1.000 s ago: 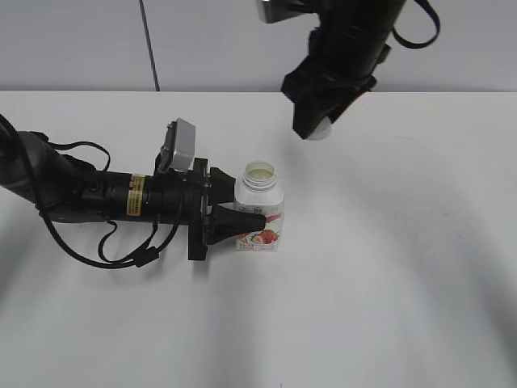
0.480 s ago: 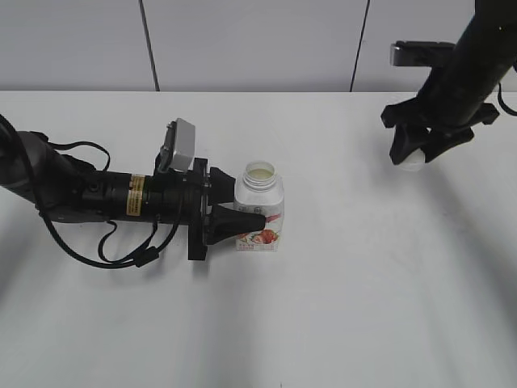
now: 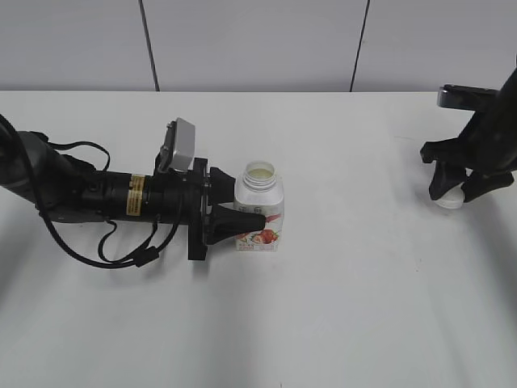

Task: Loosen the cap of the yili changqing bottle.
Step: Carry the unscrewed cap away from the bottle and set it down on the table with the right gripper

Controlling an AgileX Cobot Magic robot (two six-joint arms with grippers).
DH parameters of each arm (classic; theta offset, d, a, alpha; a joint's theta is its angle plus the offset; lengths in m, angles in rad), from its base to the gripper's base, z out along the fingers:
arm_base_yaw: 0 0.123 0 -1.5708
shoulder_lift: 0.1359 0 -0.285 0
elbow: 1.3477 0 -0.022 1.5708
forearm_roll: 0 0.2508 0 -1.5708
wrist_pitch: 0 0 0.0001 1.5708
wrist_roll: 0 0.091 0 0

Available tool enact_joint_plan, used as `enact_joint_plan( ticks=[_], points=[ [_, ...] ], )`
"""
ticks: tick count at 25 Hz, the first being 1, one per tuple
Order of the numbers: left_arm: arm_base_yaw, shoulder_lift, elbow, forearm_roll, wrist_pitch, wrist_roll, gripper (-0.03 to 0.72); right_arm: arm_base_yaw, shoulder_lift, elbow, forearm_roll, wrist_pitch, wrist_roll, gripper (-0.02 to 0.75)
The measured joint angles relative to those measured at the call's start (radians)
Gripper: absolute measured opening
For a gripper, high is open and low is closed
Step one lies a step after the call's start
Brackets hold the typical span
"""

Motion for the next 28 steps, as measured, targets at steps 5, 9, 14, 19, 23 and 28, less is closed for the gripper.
enact_joint_plan(
  ticks=[5,9,14,19,23,28],
  points=[
    [0.000,0.000,0.000,0.000,0.000,0.000,0.365,-0.013,0.000,0.041,-0.002,-0.082,0.005,0.383],
    [0.000,0.000,0.000,0.000,0.000,0.000,0.365,-0.013,0.000,0.047,-0.003,-0.151,0.005,0.383],
    [0.000,0.000,0.000,0.000,0.000,0.000,0.365,-0.013,0.002,0.047,0.035,-0.168,0.005,0.383],
    [0.000,0.000,0.000,-0.001,0.000,0.000,0.365,-0.013,0.032,0.047,0.053,-0.169,0.006,0.383],
    [0.000,0.000,0.000,-0.001,0.000,0.000,0.365,-0.013,0.037,0.047,0.053,-0.169,0.006,0.383],
    [0.000,0.000,0.000,-0.001,-0.001,0.000,0.364,-0.013,0.037,0.047,0.054,-0.168,0.007,0.410]
  ],
)
